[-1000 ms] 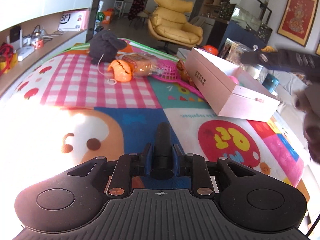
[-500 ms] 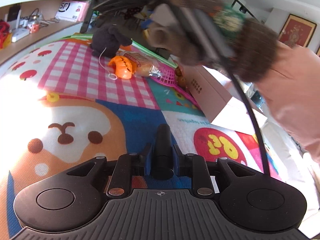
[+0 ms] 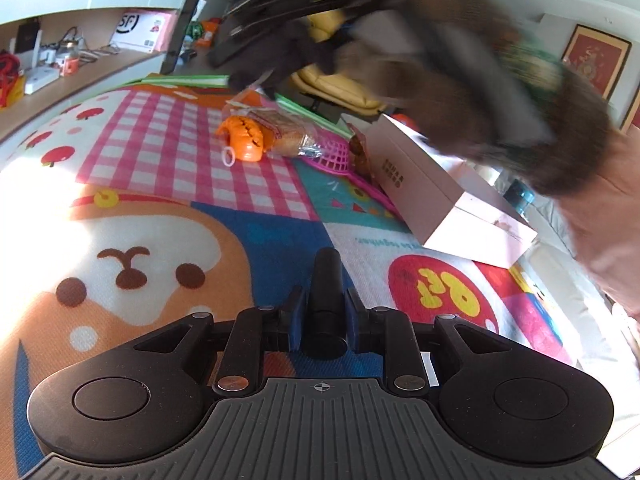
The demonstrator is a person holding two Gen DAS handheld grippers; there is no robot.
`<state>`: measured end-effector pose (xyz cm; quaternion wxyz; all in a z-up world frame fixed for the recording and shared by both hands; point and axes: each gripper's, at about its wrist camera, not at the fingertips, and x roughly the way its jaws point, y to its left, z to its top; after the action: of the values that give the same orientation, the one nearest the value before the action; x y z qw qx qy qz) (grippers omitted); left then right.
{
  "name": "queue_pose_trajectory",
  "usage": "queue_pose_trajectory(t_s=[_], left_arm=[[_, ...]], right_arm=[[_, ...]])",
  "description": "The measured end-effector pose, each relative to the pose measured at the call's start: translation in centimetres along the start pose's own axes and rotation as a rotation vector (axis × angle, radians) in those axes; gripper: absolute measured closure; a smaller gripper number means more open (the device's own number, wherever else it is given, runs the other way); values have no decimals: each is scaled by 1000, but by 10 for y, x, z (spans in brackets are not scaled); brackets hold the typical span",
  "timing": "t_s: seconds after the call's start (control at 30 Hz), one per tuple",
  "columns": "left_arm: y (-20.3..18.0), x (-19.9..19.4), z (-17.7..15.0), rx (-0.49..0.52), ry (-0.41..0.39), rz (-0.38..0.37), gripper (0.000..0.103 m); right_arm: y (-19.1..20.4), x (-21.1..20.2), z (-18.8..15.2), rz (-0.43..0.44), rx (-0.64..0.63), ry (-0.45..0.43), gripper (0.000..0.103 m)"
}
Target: Organize objects
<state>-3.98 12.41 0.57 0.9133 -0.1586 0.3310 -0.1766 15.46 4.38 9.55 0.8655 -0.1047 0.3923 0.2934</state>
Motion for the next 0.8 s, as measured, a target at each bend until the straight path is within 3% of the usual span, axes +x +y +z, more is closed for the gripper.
queue_pose_trajectory(t_s=[0.13, 0.23, 0.33, 0.43, 0.57, 0.7, 0.73, 0.77, 0.8], left_arm=[[-5, 0, 0, 21, 1, 23, 78], [-14, 1, 0, 55, 2, 58, 78], [-26, 1, -2, 121, 6, 103, 79], [-38, 0, -2, 151, 29, 111, 79], [-57, -1, 3, 185, 54, 100, 80], [-89, -6, 13, 258, 44, 113, 81], [-97, -8, 18, 273, 35, 112, 86], [-105, -9, 24, 282, 26, 104, 100], [-114, -10, 32, 285, 14, 95, 98]], right_arm=[[-8, -84, -45, 33, -21, -86, 41], [-22, -133, -87, -22, 2, -132, 40], [-38, -166, -134, -150, 11, -160, 40], [-50, -184, -177, -235, 7, -151, 40], [-66, -201, -226, -217, 80, -133, 40], [-64, -206, -266, -198, 53, -139, 40], [-63, -206, -273, -182, 54, -144, 40], [-62, -205, -279, -161, 65, -154, 40], [-62, -204, -285, -145, 80, -170, 40]])
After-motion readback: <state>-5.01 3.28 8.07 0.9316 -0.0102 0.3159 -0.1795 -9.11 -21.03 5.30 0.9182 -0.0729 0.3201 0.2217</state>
